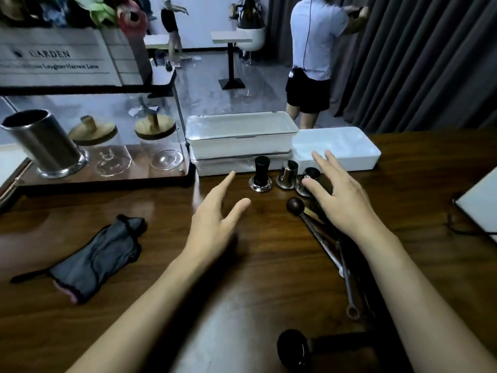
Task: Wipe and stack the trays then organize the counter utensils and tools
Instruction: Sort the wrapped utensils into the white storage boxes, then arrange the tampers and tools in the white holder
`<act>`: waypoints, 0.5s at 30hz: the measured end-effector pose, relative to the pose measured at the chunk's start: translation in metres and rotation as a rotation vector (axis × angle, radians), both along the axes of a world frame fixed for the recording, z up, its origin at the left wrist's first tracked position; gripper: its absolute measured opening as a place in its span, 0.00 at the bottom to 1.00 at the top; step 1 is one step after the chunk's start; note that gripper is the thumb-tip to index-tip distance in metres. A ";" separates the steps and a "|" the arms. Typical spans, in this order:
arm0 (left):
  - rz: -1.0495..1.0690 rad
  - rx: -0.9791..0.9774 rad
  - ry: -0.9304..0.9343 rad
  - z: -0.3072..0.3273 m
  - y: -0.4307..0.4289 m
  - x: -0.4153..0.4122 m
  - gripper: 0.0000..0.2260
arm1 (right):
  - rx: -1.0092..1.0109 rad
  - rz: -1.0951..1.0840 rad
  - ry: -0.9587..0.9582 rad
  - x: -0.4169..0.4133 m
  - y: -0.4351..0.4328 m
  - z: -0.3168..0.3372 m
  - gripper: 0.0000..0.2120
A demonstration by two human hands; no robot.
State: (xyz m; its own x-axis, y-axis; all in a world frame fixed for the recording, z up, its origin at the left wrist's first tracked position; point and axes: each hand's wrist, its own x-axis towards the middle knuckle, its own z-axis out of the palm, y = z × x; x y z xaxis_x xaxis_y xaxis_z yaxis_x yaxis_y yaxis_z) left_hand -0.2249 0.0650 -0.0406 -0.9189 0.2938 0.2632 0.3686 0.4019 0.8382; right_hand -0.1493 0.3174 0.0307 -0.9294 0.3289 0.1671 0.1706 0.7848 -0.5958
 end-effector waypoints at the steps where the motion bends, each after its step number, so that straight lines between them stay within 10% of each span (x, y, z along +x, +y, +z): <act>1: -0.018 0.008 -0.017 -0.003 0.002 0.004 0.31 | 0.003 -0.018 -0.015 0.007 0.000 -0.003 0.29; 15: -0.129 -0.020 -0.110 -0.017 -0.006 0.045 0.31 | -0.038 -0.013 -0.082 0.060 -0.021 -0.038 0.28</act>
State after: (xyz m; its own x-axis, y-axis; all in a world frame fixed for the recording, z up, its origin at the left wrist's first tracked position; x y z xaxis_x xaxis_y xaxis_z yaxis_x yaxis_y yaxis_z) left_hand -0.1797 0.0592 -0.0580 -0.8961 0.4154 0.1562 0.3249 0.3745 0.8684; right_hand -0.0891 0.2969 -0.0072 -0.9352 0.3453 0.0781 0.2296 0.7595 -0.6086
